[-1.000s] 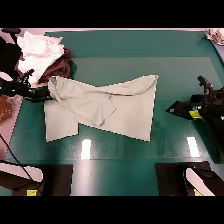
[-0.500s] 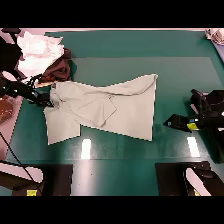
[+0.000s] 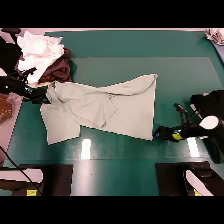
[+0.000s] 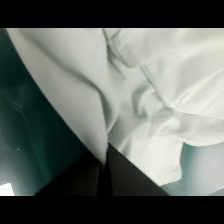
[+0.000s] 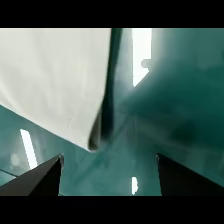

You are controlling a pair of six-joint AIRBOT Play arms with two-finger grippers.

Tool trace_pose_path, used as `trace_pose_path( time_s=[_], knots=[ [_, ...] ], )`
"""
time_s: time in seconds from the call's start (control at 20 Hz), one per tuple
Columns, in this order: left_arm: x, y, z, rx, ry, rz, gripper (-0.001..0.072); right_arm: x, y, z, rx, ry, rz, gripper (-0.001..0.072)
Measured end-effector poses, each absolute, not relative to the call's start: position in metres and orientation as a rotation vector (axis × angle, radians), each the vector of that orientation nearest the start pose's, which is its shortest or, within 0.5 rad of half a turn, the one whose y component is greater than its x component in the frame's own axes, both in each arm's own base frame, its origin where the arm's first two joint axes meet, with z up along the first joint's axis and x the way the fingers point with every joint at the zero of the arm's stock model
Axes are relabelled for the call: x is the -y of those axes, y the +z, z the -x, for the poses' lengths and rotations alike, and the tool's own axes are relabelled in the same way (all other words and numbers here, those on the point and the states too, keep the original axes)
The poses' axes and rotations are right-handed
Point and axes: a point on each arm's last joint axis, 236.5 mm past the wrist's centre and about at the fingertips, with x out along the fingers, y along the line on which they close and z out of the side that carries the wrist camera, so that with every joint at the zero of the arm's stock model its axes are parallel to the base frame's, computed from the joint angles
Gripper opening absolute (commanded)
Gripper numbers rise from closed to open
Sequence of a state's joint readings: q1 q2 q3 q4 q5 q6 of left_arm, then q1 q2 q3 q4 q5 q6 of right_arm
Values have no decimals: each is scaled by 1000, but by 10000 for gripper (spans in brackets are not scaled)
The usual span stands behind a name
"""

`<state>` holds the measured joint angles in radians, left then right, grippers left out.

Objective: Fold the shirts.

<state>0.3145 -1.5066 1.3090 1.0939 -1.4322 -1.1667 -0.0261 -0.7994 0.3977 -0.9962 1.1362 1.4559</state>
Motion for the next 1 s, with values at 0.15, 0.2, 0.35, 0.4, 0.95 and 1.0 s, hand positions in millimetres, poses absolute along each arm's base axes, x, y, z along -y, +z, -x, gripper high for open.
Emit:
trace_pose_path(
  time_s=[0.15,0.2,0.35,0.4,0.95,1.0],
  knots=[
    [-1,-5,-377,-1422,-385,385,29,-135,-76,-200,-1390,289,-591,656],
    [0,-4,-377,-1420,-389,394,29,-139,-79,-204,-1370,274,-611,655],
    [5,-1,-377,-1415,-403,410,29,-147,-93,-219,-1331,224,-647,526],
    [6,0,-377,-1414,-405,416,29,-151,-97,-224,-1329,218,-641,409],
    [29,68,-376,-1278,-401,534,28,-157,-10,-284,-1269,361,-438,13],
    [30,78,-377,-1255,-381,554,28,-145,15,-297,-1200,350,-448,13]
  ],
)
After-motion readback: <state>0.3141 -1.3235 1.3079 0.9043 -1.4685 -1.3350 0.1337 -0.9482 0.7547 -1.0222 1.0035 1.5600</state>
